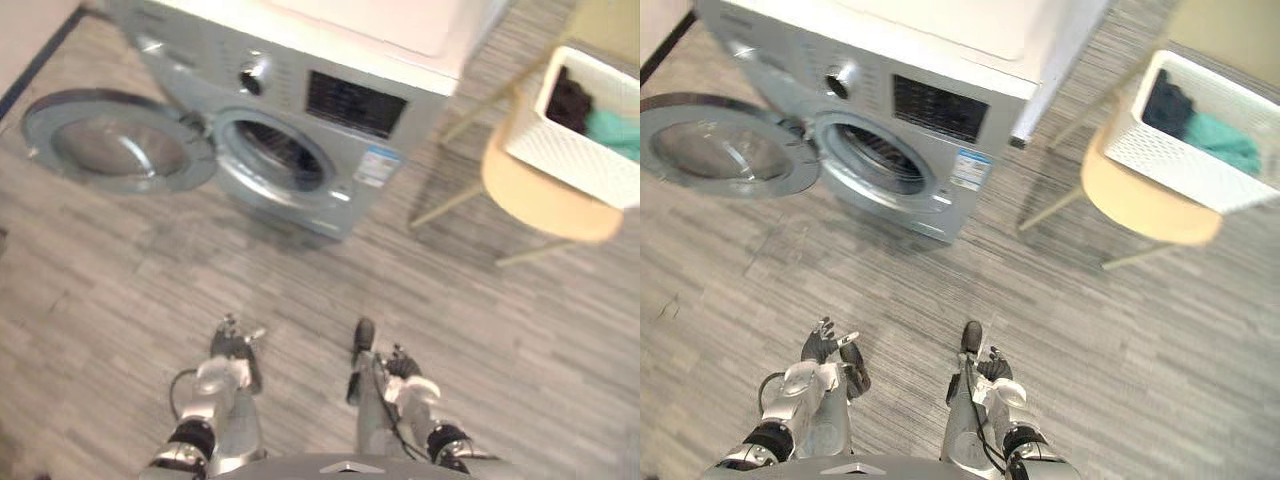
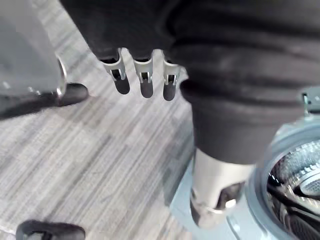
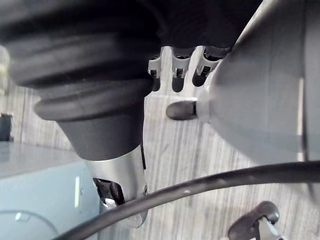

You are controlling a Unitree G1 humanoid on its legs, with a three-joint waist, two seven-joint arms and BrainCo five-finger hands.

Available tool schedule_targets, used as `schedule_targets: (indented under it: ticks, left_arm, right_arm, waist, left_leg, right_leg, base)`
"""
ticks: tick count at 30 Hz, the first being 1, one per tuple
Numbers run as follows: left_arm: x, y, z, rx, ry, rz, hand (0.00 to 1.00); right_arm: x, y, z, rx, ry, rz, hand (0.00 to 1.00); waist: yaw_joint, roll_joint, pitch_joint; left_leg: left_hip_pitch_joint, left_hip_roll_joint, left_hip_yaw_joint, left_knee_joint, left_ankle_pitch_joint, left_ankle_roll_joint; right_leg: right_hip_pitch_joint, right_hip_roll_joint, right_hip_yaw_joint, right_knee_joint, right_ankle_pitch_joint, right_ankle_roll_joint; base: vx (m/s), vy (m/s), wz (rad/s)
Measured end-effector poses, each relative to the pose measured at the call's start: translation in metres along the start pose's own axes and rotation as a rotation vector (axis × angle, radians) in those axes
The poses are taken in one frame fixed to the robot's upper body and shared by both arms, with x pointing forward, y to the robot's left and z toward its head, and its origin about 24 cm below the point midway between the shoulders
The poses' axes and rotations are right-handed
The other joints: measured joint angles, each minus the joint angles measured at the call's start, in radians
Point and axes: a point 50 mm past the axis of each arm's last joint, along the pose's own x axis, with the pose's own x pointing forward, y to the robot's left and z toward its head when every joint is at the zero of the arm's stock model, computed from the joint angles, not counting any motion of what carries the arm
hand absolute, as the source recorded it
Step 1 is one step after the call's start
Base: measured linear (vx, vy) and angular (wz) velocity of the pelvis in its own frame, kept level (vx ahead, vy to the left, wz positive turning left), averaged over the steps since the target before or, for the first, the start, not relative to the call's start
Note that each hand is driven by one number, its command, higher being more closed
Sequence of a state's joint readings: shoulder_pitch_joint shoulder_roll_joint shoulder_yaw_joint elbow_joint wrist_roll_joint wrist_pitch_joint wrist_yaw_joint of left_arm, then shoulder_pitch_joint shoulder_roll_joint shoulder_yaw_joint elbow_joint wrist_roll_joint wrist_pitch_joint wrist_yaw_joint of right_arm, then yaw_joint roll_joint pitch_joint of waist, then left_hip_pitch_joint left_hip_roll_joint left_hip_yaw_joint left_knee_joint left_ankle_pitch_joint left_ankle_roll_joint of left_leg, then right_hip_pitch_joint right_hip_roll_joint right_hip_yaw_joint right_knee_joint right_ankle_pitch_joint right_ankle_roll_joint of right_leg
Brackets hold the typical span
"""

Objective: Pick up the laundry basket with both hands and put the clothes into the washing machine.

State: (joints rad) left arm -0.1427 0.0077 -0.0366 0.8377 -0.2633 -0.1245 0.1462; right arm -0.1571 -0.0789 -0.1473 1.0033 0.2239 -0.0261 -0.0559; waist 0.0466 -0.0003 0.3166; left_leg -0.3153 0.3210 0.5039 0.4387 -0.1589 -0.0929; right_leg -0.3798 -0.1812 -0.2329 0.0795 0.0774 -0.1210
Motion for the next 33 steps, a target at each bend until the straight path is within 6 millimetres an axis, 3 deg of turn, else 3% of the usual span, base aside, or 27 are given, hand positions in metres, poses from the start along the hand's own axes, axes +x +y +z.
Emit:
schedule_targets:
  ticks: [1, 2, 3, 4, 5, 6, 8, 10, 12, 15, 18, 19, 20, 21, 22, 23, 25, 26, 27, 29, 31, 32, 33]
  left_arm:
    - [0.001, -0.003, 0.003, -0.02, -0.008, -0.006, 0.0]
    - [0.003, 0.003, 0.005, -0.044, -0.006, 0.019, 0.0]
    - [0.004, 0.007, 0.009, -0.052, -0.01, 0.034, 0.0]
    - [0.005, 0.013, 0.007, -0.088, 0.005, 0.064, 0.0]
    - [0.004, 0.021, 0.005, -0.116, 0.017, 0.089, 0.0]
    - [0.005, 0.02, 0.007, -0.121, 0.007, 0.083, 0.0]
    - [0.005, 0.021, 0.008, -0.128, 0.005, 0.08, 0.0]
    - [0.003, 0.023, 0.002, -0.149, 0.03, 0.088, 0.0]
    - [0.001, 0.019, -0.004, -0.17, 0.049, 0.076, 0.0]
    - [-0.002, 0.013, -0.01, -0.169, 0.067, 0.044, 0.0]
    - [-0.005, 0.021, -0.014, -0.189, 0.074, 0.059, 0.0]
    - [-0.008, 0.028, -0.017, -0.192, 0.076, 0.072, 0.0]
    - [-0.012, 0.036, -0.022, -0.203, 0.08, 0.097, 0.0]
    - [-0.014, 0.04, -0.024, -0.205, 0.086, 0.11, 0.0]
    - [-0.018, 0.045, -0.032, -0.154, 0.106, 0.121, 0.0]
    - [-0.02, 0.046, -0.032, -0.13, 0.104, 0.119, 0.0]
    - [-0.024, 0.048, -0.031, -0.119, 0.081, 0.12, 0.0]
    - [-0.026, 0.05, -0.031, -0.123, 0.072, 0.124, 0.0]
    - [-0.026, 0.051, -0.03, -0.13, 0.065, 0.128, 0.0]
    - [-0.034, 0.055, -0.039, -0.139, 0.084, 0.147, 0.0]
    - [-0.041, 0.055, -0.051, -0.148, 0.117, 0.149, 0.0]
    - [-0.044, 0.05, -0.058, -0.138, 0.145, 0.13, 0.0]
    - [-0.044, 0.045, -0.06, -0.113, 0.16, 0.092, 0.0]
  right_arm:
    - [0.0, -0.001, -0.001, -0.018, 0.004, -0.008, 0.0]
    - [-0.003, -0.004, -0.007, -0.019, 0.012, -0.025, 0.0]
    - [-0.004, -0.006, -0.014, -0.015, 0.033, -0.034, 0.0]
    - [-0.005, -0.005, -0.018, -0.007, 0.049, -0.037, 0.0]
    - [-0.005, -0.006, -0.018, 0.013, 0.046, -0.044, 0.0]
    - [-0.005, -0.008, -0.017, 0.026, 0.047, -0.053, 0.0]
    - [-0.007, -0.015, -0.034, 0.028, 0.127, -0.076, 0.0]
    - [-0.007, -0.015, -0.034, 0.024, 0.134, -0.076, 0.0]
    - [-0.008, -0.02, -0.039, 0.006, 0.16, -0.085, 0.0]
    - [-0.01, -0.021, -0.044, -0.013, 0.177, -0.073, 0.0]
    - [-0.01, -0.016, -0.046, -0.06, 0.176, -0.036, 0.0]
    - [-0.01, -0.016, -0.046, -0.096, 0.173, -0.021, 0.0]
    - [-0.011, -0.018, -0.047, -0.117, 0.174, -0.017, 0.0]
    - [-0.011, -0.02, -0.047, -0.123, 0.171, -0.019, 0.0]
    - [-0.013, -0.031, -0.044, -0.135, 0.148, -0.039, 0.0]
    - [-0.014, -0.039, -0.045, -0.134, 0.148, -0.06, 0.0]
    - [-0.017, -0.055, -0.046, -0.117, 0.149, -0.106, 0.0]
    - [-0.019, -0.065, -0.047, -0.08, 0.151, -0.141, 0.0]
    - [-0.02, -0.069, -0.047, -0.055, 0.148, -0.156, 0.0]
    - [-0.019, -0.072, -0.042, 0.083, 0.124, -0.195, 0.0]
    - [-0.018, -0.069, -0.042, 0.118, 0.122, -0.196, 0.0]
    - [-0.017, -0.058, -0.038, 0.127, 0.09, -0.17, 0.0]
    - [-0.015, -0.045, -0.034, 0.137, 0.063, -0.136, 0.0]
  waist:
    - [0.0, 0.006, -0.003]
    - [-0.014, -0.016, -0.01]
    - [-0.016, -0.037, -0.021]
    - [-0.013, -0.039, -0.024]
    - [-0.017, -0.028, -0.037]
    - [-0.019, -0.031, -0.039]
    - [-0.029, -0.042, -0.06]
    - [-0.035, -0.035, -0.083]
    - [-0.043, -0.017, -0.094]
    - [-0.044, -0.001, -0.104]
    - [-0.047, 0.0, -0.106]
    - [-0.047, 0.005, -0.106]
    - [-0.044, 0.007, -0.105]
    - [-0.039, 0.008, -0.104]
    - [-0.036, 0.019, -0.098]
    - [-0.036, 0.026, -0.094]
    - [-0.028, 0.04, -0.093]
    - [-0.02, 0.067, -0.091]
    - [-0.019, 0.073, -0.088]
    - [0.005, 0.084, -0.087]
    - [0.025, 0.094, -0.089]
    - [0.026, 0.089, -0.085]
    - [0.013, 0.058, -0.074]
  left_leg:
    - [0.03, 0.033, 0.047, -0.023, -0.001, 0.016]
    - [0.059, 0.04, 0.096, 0.007, -0.011, 0.008]
    - [0.07, 0.039, 0.113, 0.032, -0.03, 0.0]
    - [0.102, 0.065, 0.164, 0.039, -0.05, 0.005]
    - [0.136, 0.091, 0.227, 0.002, -0.032, 0.011]
    - [0.149, 0.089, 0.247, -0.011, -0.026, 0.01]
    - [0.161, 0.071, 0.275, -0.009, -0.012, 0.006]
    - [0.166, 0.063, 0.271, -0.019, 0.002, 0.008]
    - [0.203, 0.049, 0.27, -0.061, 0.054, 0.016]
    - [0.268, 0.082, 0.269, -0.061, 0.087, -0.003]
    - [0.295, 0.165, 0.272, 0.049, 0.087, -0.003]
    - [0.299, 0.217, 0.245, 0.135, 0.093, 0.026]
    - [0.28, 0.255, 0.159, 0.241, 0.124, 0.109]
    - [0.26, 0.265, 0.104, 0.296, 0.146, 0.153]
    - [0.193, 0.231, -0.045, 0.452, 0.059, 0.119]
    - [0.158, 0.189, -0.093, 0.514, 0.017, 0.101]
    - [0.1, 0.094, -0.137, 0.54, -0.045, 0.071]
    - [0.068, 0.029, -0.149, 0.507, -0.074, 0.049]
    - [0.05, -0.003, -0.15, 0.48, -0.084, 0.043]
    - [0.026, -0.125, -0.162, 0.27, -0.106, 0.05]
    - [0.049, -0.163, -0.233, 0.105, -0.111, 0.072]
    - [0.068, -0.163, -0.222, 0.107, -0.117, 0.121]
    - [0.103, -0.168, -0.193, 0.099, -0.132, 0.118]
  right_leg:
    - [-0.023, -0.01, -0.083, 0.088, -0.065, -0.027]
    - [-0.039, -0.041, -0.129, 0.287, -0.062, -0.023]
    - [-0.021, -0.045, -0.16, 0.297, -0.063, -0.001]
    - [0.003, -0.01, -0.152, 0.229, -0.003, 0.024]
    - [0.013, 0.01, -0.137, 0.167, 0.021, 0.022]
    - [0.001, -0.001, -0.16, 0.245, -0.029, 0.02]
    - [0.009, -0.051, -0.226, 0.388, -0.154, 0.077]
    - [0.033, -0.016, -0.237, 0.304, -0.145, 0.084]
    - [0.087, 0.034, -0.199, 0.155, -0.091, 0.135]
    - [0.163, 0.116, -0.139, 0.015, -0.038, 0.132]
    - [0.175, 0.172, -0.102, 0.023, -0.059, 0.096]
    - [0.173, 0.2, -0.072, 0.066, -0.082, 0.078]
    - [0.182, 0.227, -0.023, 0.1, -0.103, 0.062]
    - [0.195, 0.238, 0.002, 0.108, -0.111, 0.052]
    - [0.225, 0.244, 0.033, 0.116, -0.123, 0.04]
    - [0.244, 0.244, 0.044, 0.113, -0.128, 0.032]
    - [0.258, 0.256, 0.074, 0.109, -0.131, 0.024]
    - [0.261, 0.267, 0.091, 0.103, -0.129, 0.02]
    - [0.26, 0.272, 0.1, 0.097, -0.127, 0.017]
    - [0.239, 0.281, 0.153, 0.091, -0.125, 0.014]
    - [0.216, 0.307, 0.193, 0.124, -0.132, 0.026]
    - [0.193, 0.308, 0.204, 0.202, -0.164, 0.045]
    - [0.174, 0.279, 0.183, 0.285, -0.224, 0.072]
  base:
    - [-0.03, 0.061, -1.37]
    - [0.01, 0.061, -1.24]
    - [0.04, 0.039, -1.24]
    - [0.0, 0.032, -1.33]
    - [0.01, 0.017, -1.31]
    - [0.03, 0.006, -0.72]
    - [0.08, -0.041, -0.49]
    - [0.03, -0.095, -0.65]
    - [-0.02, -0.097, -0.67]
    - [-0.04, -0.094, -0.72]
    - [-0.08, -0.102, -0.86]
    - [-0.03, -0.11, -1.09]
    - [-0.01, -0.1, -1.15]
    - [0.03, -0.1, -1.14]
    - [0.04, -0.062, -0.84]
    - [0.05, -0.064, -0.7]
    - [0.04, 0.018, -0.47]
    - [0.05, 0.058, -0.51]
    - [0.05, 0.096, -0.61]
    - [0.04, 0.1, -0.88]
    - [0.05, 0.085, -1.1]
    - [0.08, 0.085, -0.99]
    - [0.07, 0.056, -0.69]
